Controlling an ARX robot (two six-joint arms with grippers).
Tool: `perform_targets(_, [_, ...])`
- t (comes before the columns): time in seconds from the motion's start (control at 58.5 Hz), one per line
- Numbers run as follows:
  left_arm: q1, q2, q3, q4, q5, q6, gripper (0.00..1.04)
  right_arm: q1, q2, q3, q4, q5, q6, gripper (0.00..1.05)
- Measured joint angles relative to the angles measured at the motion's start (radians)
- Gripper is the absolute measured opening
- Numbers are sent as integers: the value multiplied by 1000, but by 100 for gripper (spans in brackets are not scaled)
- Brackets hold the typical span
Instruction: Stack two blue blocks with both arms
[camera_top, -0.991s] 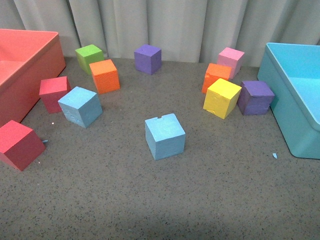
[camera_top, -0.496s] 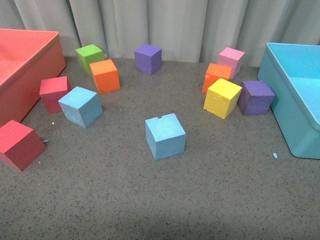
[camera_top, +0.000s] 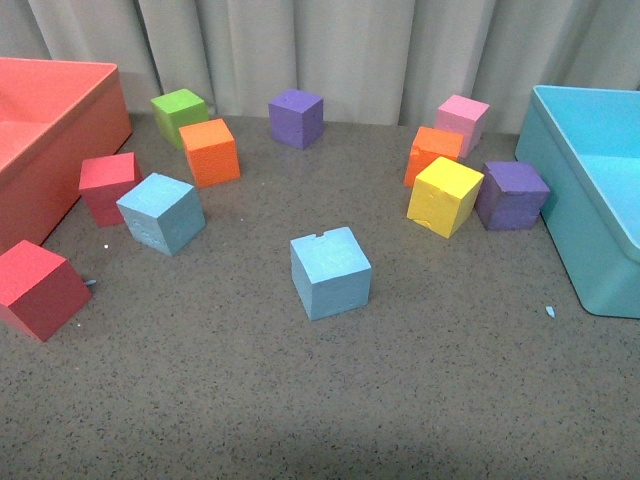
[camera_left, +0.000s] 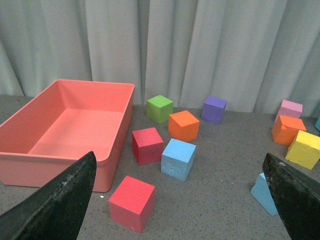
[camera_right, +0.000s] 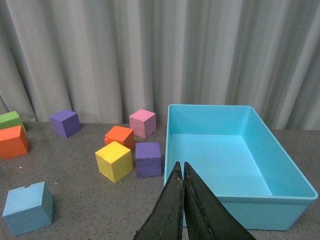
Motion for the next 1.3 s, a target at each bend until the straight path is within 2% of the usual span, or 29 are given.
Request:
perform_targets(0.103, [0,0,0,0,-1,0,98,0,-134,0,-167,-2,0,1])
perform_targets(0.256, [0,0,0,0,0,0,98,0,-171,0,-179,-2,0,1])
perform_targets(0.291, [0,0,0,0,0,0,98,0,-172,0,-179,-2,-1,4])
perform_targets(0.667, [0,0,0,0,0,0,98,0,-172,0,-179,-2,-1,69])
perform_targets(0.786, [0,0,0,0,0,0,98,0,-172,0,-179,-2,0,97])
perform_targets(0.855, [-3,7,3,-11,-12,-9,98,0,-172,0,-179,-3,0,95])
perform_targets(0.923, [-15,106,65,-180,-85,-83,98,0,-172,0,-179,-2,-1,95])
perform_targets(0.974, [-15,204,87,-228,-104,-118,98,0,-173,0,-179,-2,0,95])
perform_targets(1.111, [-50,484,135,-90,-153,-204,98,0,-173,0,-179,-2,-1,95])
perform_targets(1.299, [-169,938,331,129,-181,-297,98,0,-173,0,-179,-2,-1,95])
